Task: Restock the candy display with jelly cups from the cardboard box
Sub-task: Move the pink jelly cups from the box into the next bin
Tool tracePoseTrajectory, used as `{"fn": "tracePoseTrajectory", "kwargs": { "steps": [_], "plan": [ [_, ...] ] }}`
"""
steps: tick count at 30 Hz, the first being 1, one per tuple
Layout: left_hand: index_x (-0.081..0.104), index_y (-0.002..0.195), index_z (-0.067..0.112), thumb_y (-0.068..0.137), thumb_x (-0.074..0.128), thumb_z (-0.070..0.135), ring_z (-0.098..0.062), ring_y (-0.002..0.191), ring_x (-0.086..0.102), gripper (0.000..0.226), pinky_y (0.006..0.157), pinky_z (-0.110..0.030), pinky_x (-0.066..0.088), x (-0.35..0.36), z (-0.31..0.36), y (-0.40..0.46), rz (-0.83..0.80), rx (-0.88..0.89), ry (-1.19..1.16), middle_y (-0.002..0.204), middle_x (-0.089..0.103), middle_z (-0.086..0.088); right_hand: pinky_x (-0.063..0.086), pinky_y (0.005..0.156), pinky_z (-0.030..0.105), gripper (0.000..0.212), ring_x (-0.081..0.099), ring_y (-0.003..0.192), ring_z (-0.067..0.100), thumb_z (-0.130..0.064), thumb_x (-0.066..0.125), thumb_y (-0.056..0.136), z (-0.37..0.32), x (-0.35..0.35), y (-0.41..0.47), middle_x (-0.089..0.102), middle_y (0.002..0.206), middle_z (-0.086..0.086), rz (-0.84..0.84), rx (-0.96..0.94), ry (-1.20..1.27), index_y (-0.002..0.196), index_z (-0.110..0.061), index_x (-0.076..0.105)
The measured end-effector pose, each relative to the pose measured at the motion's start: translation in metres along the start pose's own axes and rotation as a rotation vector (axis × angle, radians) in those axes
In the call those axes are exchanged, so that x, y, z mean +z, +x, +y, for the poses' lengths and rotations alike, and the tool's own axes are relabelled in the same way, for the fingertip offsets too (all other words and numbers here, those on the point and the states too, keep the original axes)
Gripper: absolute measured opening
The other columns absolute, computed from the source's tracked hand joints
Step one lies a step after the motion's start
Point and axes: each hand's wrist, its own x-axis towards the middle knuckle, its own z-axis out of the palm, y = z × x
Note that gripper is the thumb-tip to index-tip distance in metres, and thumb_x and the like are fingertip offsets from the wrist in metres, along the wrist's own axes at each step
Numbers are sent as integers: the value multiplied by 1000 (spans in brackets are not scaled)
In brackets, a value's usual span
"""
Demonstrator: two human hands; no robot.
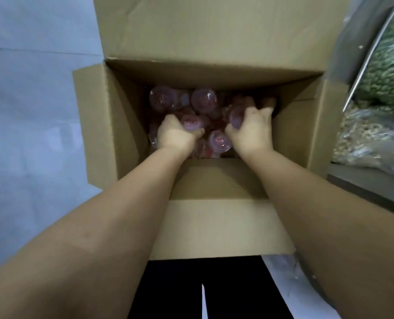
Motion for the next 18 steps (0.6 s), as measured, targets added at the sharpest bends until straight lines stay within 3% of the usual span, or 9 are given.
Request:
{"fn": "tracePoseTrajectory", "kwargs": {
  "steps": [2,4,5,8,10,11,14,16,18],
  "plan": [
    [49,111,8,69,80,23,-23,99,60,54,85,-28,50,-31,6,-32,20,48,-175,107,62,-8,36,99,31,44,47,109,37,-8,64,72,-14,-20,-33,38,125,20,56,27,184,116,-7,54],
    [49,104,14,69,80,15,-8,82,58,47,67,-10,48,-69,22,-76,21,120,-340,92,58,4,39,99,36,50,50,110,33,-10,70,71,-34,-49,-70,49,119,15,71,84,348,118,-10,53],
    [48,102,18,69,80,14,-3,79,55,46,65,-6,45,-90,31,-99,17,164,-384,90,56,8,40,98,39,55,51,110,31,-12,72,70,-45,-68,-89,53,118,13,63,127,435,120,-12,50],
    [50,102,32,66,77,21,-8,85,57,46,78,-21,48,-152,69,-176,-57,261,-487,101,60,6,49,88,37,53,58,100,25,-15,78,66,-82,-140,-148,59,107,9,54,174,658,110,-17,49],
    [52,103,40,64,71,25,-4,86,58,45,76,-16,48,-194,101,-232,-87,348,-501,104,62,8,49,77,20,43,59,86,13,-13,78,64,-105,-203,-191,61,94,1,74,99,747,94,-28,50],
    [53,104,42,65,70,25,1,86,58,45,75,-11,47,-215,120,-260,-106,412,-502,104,62,10,48,76,18,40,58,84,10,-13,76,64,-115,-238,-212,61,93,0,81,51,781,91,-29,51],
    [55,104,45,63,70,32,-2,94,57,46,84,-14,46,-266,174,-347,-224,596,-521,110,61,8,48,89,28,45,59,98,11,-16,74,66,-136,-341,-275,61,106,2,101,-65,822,104,-32,56],
    [54,106,44,62,69,35,-6,97,56,47,87,-21,46,-290,212,-402,-323,731,-527,111,59,12,45,89,21,48,57,99,1,-22,72,69,-141,-407,-316,58,105,-5,165,-155,854,109,-41,54],
    [50,110,36,65,67,31,6,97,55,48,85,-12,43,-301,247,-453,-407,909,-465,108,57,29,42,88,14,53,54,95,-3,-19,67,72,-136,-465,-356,53,101,-9,268,-257,860,118,-40,50]
  ]
}}
